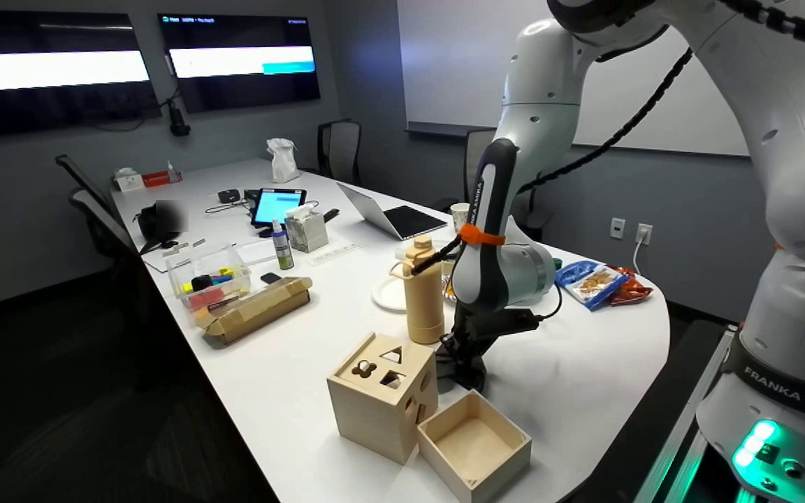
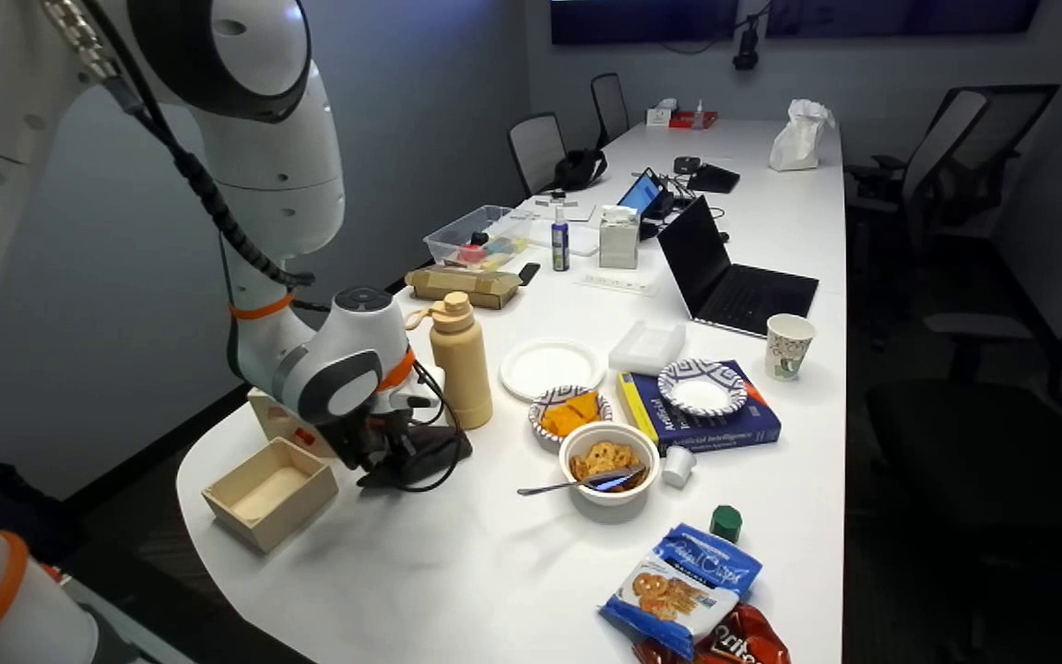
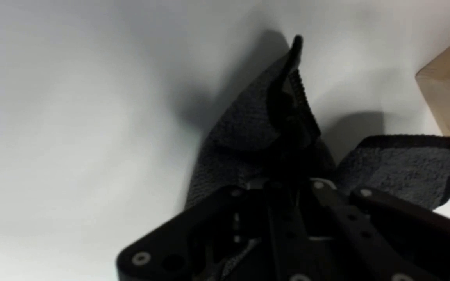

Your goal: Use the grey towel to wipe the tabletop.

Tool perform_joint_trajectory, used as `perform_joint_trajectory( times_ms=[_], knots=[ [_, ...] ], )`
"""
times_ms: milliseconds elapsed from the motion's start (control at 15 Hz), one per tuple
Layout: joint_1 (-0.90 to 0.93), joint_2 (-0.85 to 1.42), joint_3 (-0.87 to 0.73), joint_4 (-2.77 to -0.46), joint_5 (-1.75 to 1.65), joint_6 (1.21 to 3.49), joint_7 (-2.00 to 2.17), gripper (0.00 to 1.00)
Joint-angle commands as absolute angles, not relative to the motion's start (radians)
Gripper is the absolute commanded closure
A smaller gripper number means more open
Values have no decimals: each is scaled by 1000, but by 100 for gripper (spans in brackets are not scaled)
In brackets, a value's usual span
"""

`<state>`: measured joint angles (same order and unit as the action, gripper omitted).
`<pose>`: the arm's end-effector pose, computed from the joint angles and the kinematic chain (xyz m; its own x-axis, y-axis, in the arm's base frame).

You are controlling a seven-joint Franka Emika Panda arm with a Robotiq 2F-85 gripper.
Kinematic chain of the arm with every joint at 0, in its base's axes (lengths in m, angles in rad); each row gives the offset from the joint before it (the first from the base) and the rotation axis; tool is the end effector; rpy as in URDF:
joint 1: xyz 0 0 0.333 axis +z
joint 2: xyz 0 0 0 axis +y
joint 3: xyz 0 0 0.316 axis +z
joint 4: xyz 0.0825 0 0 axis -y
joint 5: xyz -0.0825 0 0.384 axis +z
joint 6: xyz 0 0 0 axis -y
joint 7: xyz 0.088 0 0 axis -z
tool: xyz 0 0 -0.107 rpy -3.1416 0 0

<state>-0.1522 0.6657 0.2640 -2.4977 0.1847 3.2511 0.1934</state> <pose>0.4321 0.0519 0.0541 0.9443 -0.3263 0.0422 -0.3152 -0.9339 -0.1688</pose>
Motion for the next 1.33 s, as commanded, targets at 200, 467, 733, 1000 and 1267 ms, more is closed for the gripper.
perform_joint_trajectory(
  times_ms=[200,467,733,1000,1267],
  knots=[
    [-16,612,95,-2591,250,3275,268,99],
    [-72,636,79,-2586,267,3364,291,99],
    [-256,694,170,-2500,206,3374,293,99],
    [-401,747,258,-2432,150,3363,276,99],
    [-495,765,328,-2437,97,3359,252,99]
  ],
)
